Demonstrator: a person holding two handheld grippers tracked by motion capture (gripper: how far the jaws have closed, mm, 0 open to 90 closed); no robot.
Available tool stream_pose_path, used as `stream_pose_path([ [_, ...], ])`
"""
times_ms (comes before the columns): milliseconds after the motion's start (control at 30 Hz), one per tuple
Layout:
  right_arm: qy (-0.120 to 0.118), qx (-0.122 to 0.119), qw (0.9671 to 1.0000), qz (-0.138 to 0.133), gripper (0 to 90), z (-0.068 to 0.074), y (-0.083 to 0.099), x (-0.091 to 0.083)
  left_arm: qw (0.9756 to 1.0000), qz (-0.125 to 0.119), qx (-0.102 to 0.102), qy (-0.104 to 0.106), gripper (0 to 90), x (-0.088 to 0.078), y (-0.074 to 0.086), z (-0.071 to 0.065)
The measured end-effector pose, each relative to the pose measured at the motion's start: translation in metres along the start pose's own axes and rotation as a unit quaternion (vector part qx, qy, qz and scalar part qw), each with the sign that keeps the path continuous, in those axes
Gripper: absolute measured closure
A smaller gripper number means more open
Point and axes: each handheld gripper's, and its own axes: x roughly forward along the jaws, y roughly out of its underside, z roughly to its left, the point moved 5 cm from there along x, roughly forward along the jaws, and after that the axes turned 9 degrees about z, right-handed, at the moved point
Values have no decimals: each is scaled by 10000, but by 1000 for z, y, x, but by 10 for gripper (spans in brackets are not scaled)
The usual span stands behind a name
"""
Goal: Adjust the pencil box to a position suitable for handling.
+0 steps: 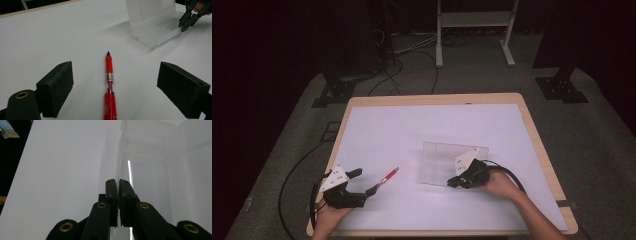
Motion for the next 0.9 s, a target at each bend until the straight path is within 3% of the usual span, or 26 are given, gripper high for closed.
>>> stream_pose_path([
  [700,-244,119,9996,22,849,5,1,15,10000,-12,-3,32,130,-1,0,-1],
  [900,-347,242,9991,49,756,5,2,16,10000,8,18,51,130,0,1,-1],
])
